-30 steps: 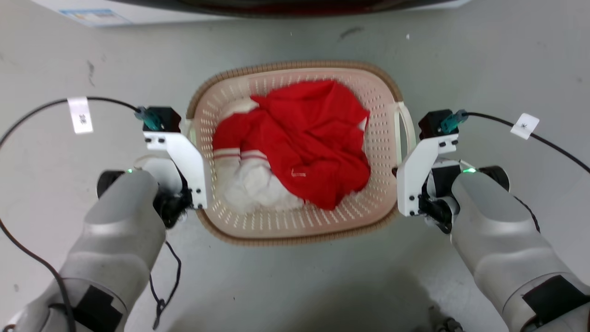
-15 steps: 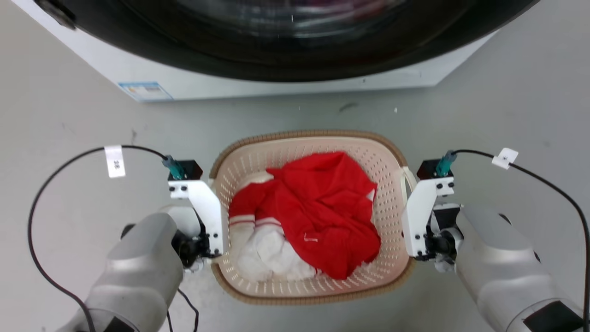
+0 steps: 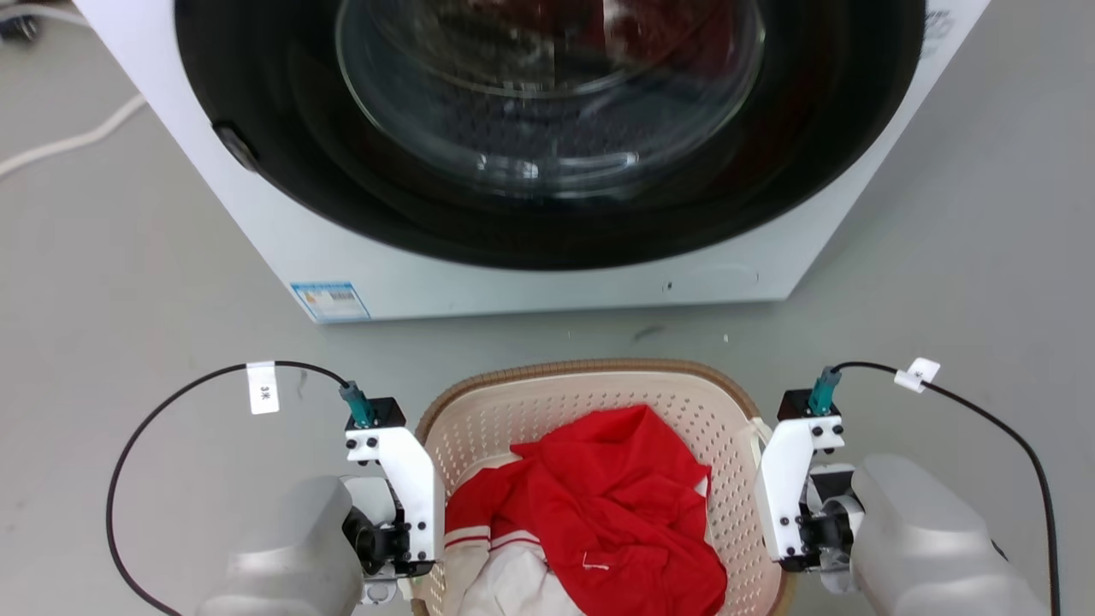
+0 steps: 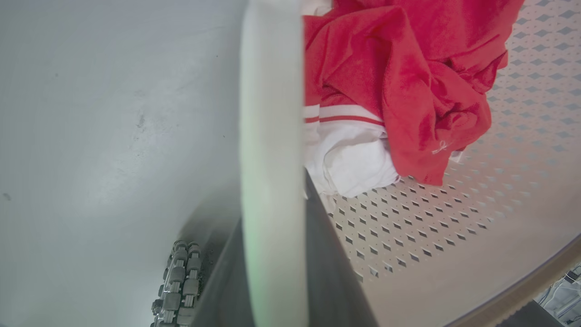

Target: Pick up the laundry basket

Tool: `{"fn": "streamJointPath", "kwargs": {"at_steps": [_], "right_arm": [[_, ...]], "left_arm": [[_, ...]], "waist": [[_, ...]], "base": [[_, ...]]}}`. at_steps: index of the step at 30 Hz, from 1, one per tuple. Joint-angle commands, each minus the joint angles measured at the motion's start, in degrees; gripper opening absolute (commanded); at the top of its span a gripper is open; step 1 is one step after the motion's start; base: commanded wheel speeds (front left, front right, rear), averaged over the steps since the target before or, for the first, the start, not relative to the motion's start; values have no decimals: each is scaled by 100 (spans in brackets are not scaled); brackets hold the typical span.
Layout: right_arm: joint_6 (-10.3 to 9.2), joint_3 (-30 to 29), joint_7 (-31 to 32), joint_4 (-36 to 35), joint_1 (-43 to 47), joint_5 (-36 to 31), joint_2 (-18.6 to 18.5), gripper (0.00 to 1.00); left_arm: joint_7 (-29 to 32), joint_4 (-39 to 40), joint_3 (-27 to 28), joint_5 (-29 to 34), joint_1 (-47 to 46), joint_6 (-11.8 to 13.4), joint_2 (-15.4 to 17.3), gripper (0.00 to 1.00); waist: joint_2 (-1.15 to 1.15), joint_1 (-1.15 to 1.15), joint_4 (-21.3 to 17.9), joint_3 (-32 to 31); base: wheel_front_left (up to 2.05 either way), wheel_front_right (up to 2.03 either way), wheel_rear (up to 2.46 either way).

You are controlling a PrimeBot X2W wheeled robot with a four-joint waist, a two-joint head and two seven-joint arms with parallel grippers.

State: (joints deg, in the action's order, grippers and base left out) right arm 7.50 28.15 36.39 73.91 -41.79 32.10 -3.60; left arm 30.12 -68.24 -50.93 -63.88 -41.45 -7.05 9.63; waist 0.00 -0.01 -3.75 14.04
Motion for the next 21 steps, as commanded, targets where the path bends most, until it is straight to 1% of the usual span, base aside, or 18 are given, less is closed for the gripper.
{"fn": "streamJointPath", "kwargs": {"at_steps": [1,13,18,21], "right_arm": [[-2,-28,40,-25,84,-40,51,0],[-2,-190,567,-22,414,-162,80,0],[-2,-306,753,-23,480,-142,93,0],[-1,-391,984,-24,571,-169,106,0]], "left_arm": [[41,108,-13,-74,14,-78,-146,0],[261,25,-146,-282,355,-82,-178,0],[394,-7,-183,-370,436,-82,-206,0],[520,-19,-223,-445,486,-82,-236,0]], "waist": [[0,1,42,-318],[0,1,18,-1196],[0,1,13,-1413],[0,1,13,-1578]], "base": [[0,0,0],[0,0,0],[0,0,0],[0,0,0]]}}
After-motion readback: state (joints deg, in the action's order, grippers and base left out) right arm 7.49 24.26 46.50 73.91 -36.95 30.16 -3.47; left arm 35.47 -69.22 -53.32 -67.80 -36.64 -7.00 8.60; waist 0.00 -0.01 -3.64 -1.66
